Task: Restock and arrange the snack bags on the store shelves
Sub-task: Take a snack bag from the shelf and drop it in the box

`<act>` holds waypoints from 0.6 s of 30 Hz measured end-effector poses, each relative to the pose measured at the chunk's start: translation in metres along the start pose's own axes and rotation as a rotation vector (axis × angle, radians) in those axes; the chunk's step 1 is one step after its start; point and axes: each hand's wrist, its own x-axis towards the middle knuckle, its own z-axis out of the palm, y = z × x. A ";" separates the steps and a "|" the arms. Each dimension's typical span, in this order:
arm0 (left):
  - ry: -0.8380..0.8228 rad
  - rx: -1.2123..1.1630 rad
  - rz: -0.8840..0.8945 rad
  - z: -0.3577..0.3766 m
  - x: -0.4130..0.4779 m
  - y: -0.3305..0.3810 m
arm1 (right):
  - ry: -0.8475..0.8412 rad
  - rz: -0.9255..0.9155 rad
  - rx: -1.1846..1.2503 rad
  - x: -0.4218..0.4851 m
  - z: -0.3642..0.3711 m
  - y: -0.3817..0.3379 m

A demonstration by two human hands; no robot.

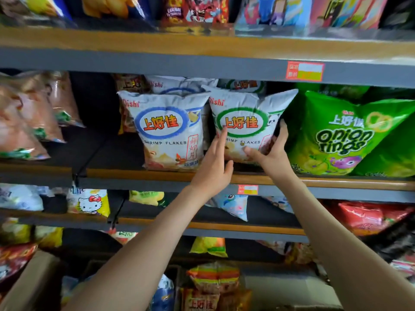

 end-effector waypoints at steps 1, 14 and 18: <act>-0.022 0.016 -0.007 0.001 0.003 -0.002 | 0.035 0.011 -0.011 0.003 0.003 -0.001; -0.161 0.388 -0.051 -0.008 0.028 0.019 | 0.195 0.146 -0.386 0.032 0.022 -0.010; 0.136 0.436 0.351 -0.019 -0.023 0.025 | 0.273 -0.010 -0.504 -0.001 0.031 -0.018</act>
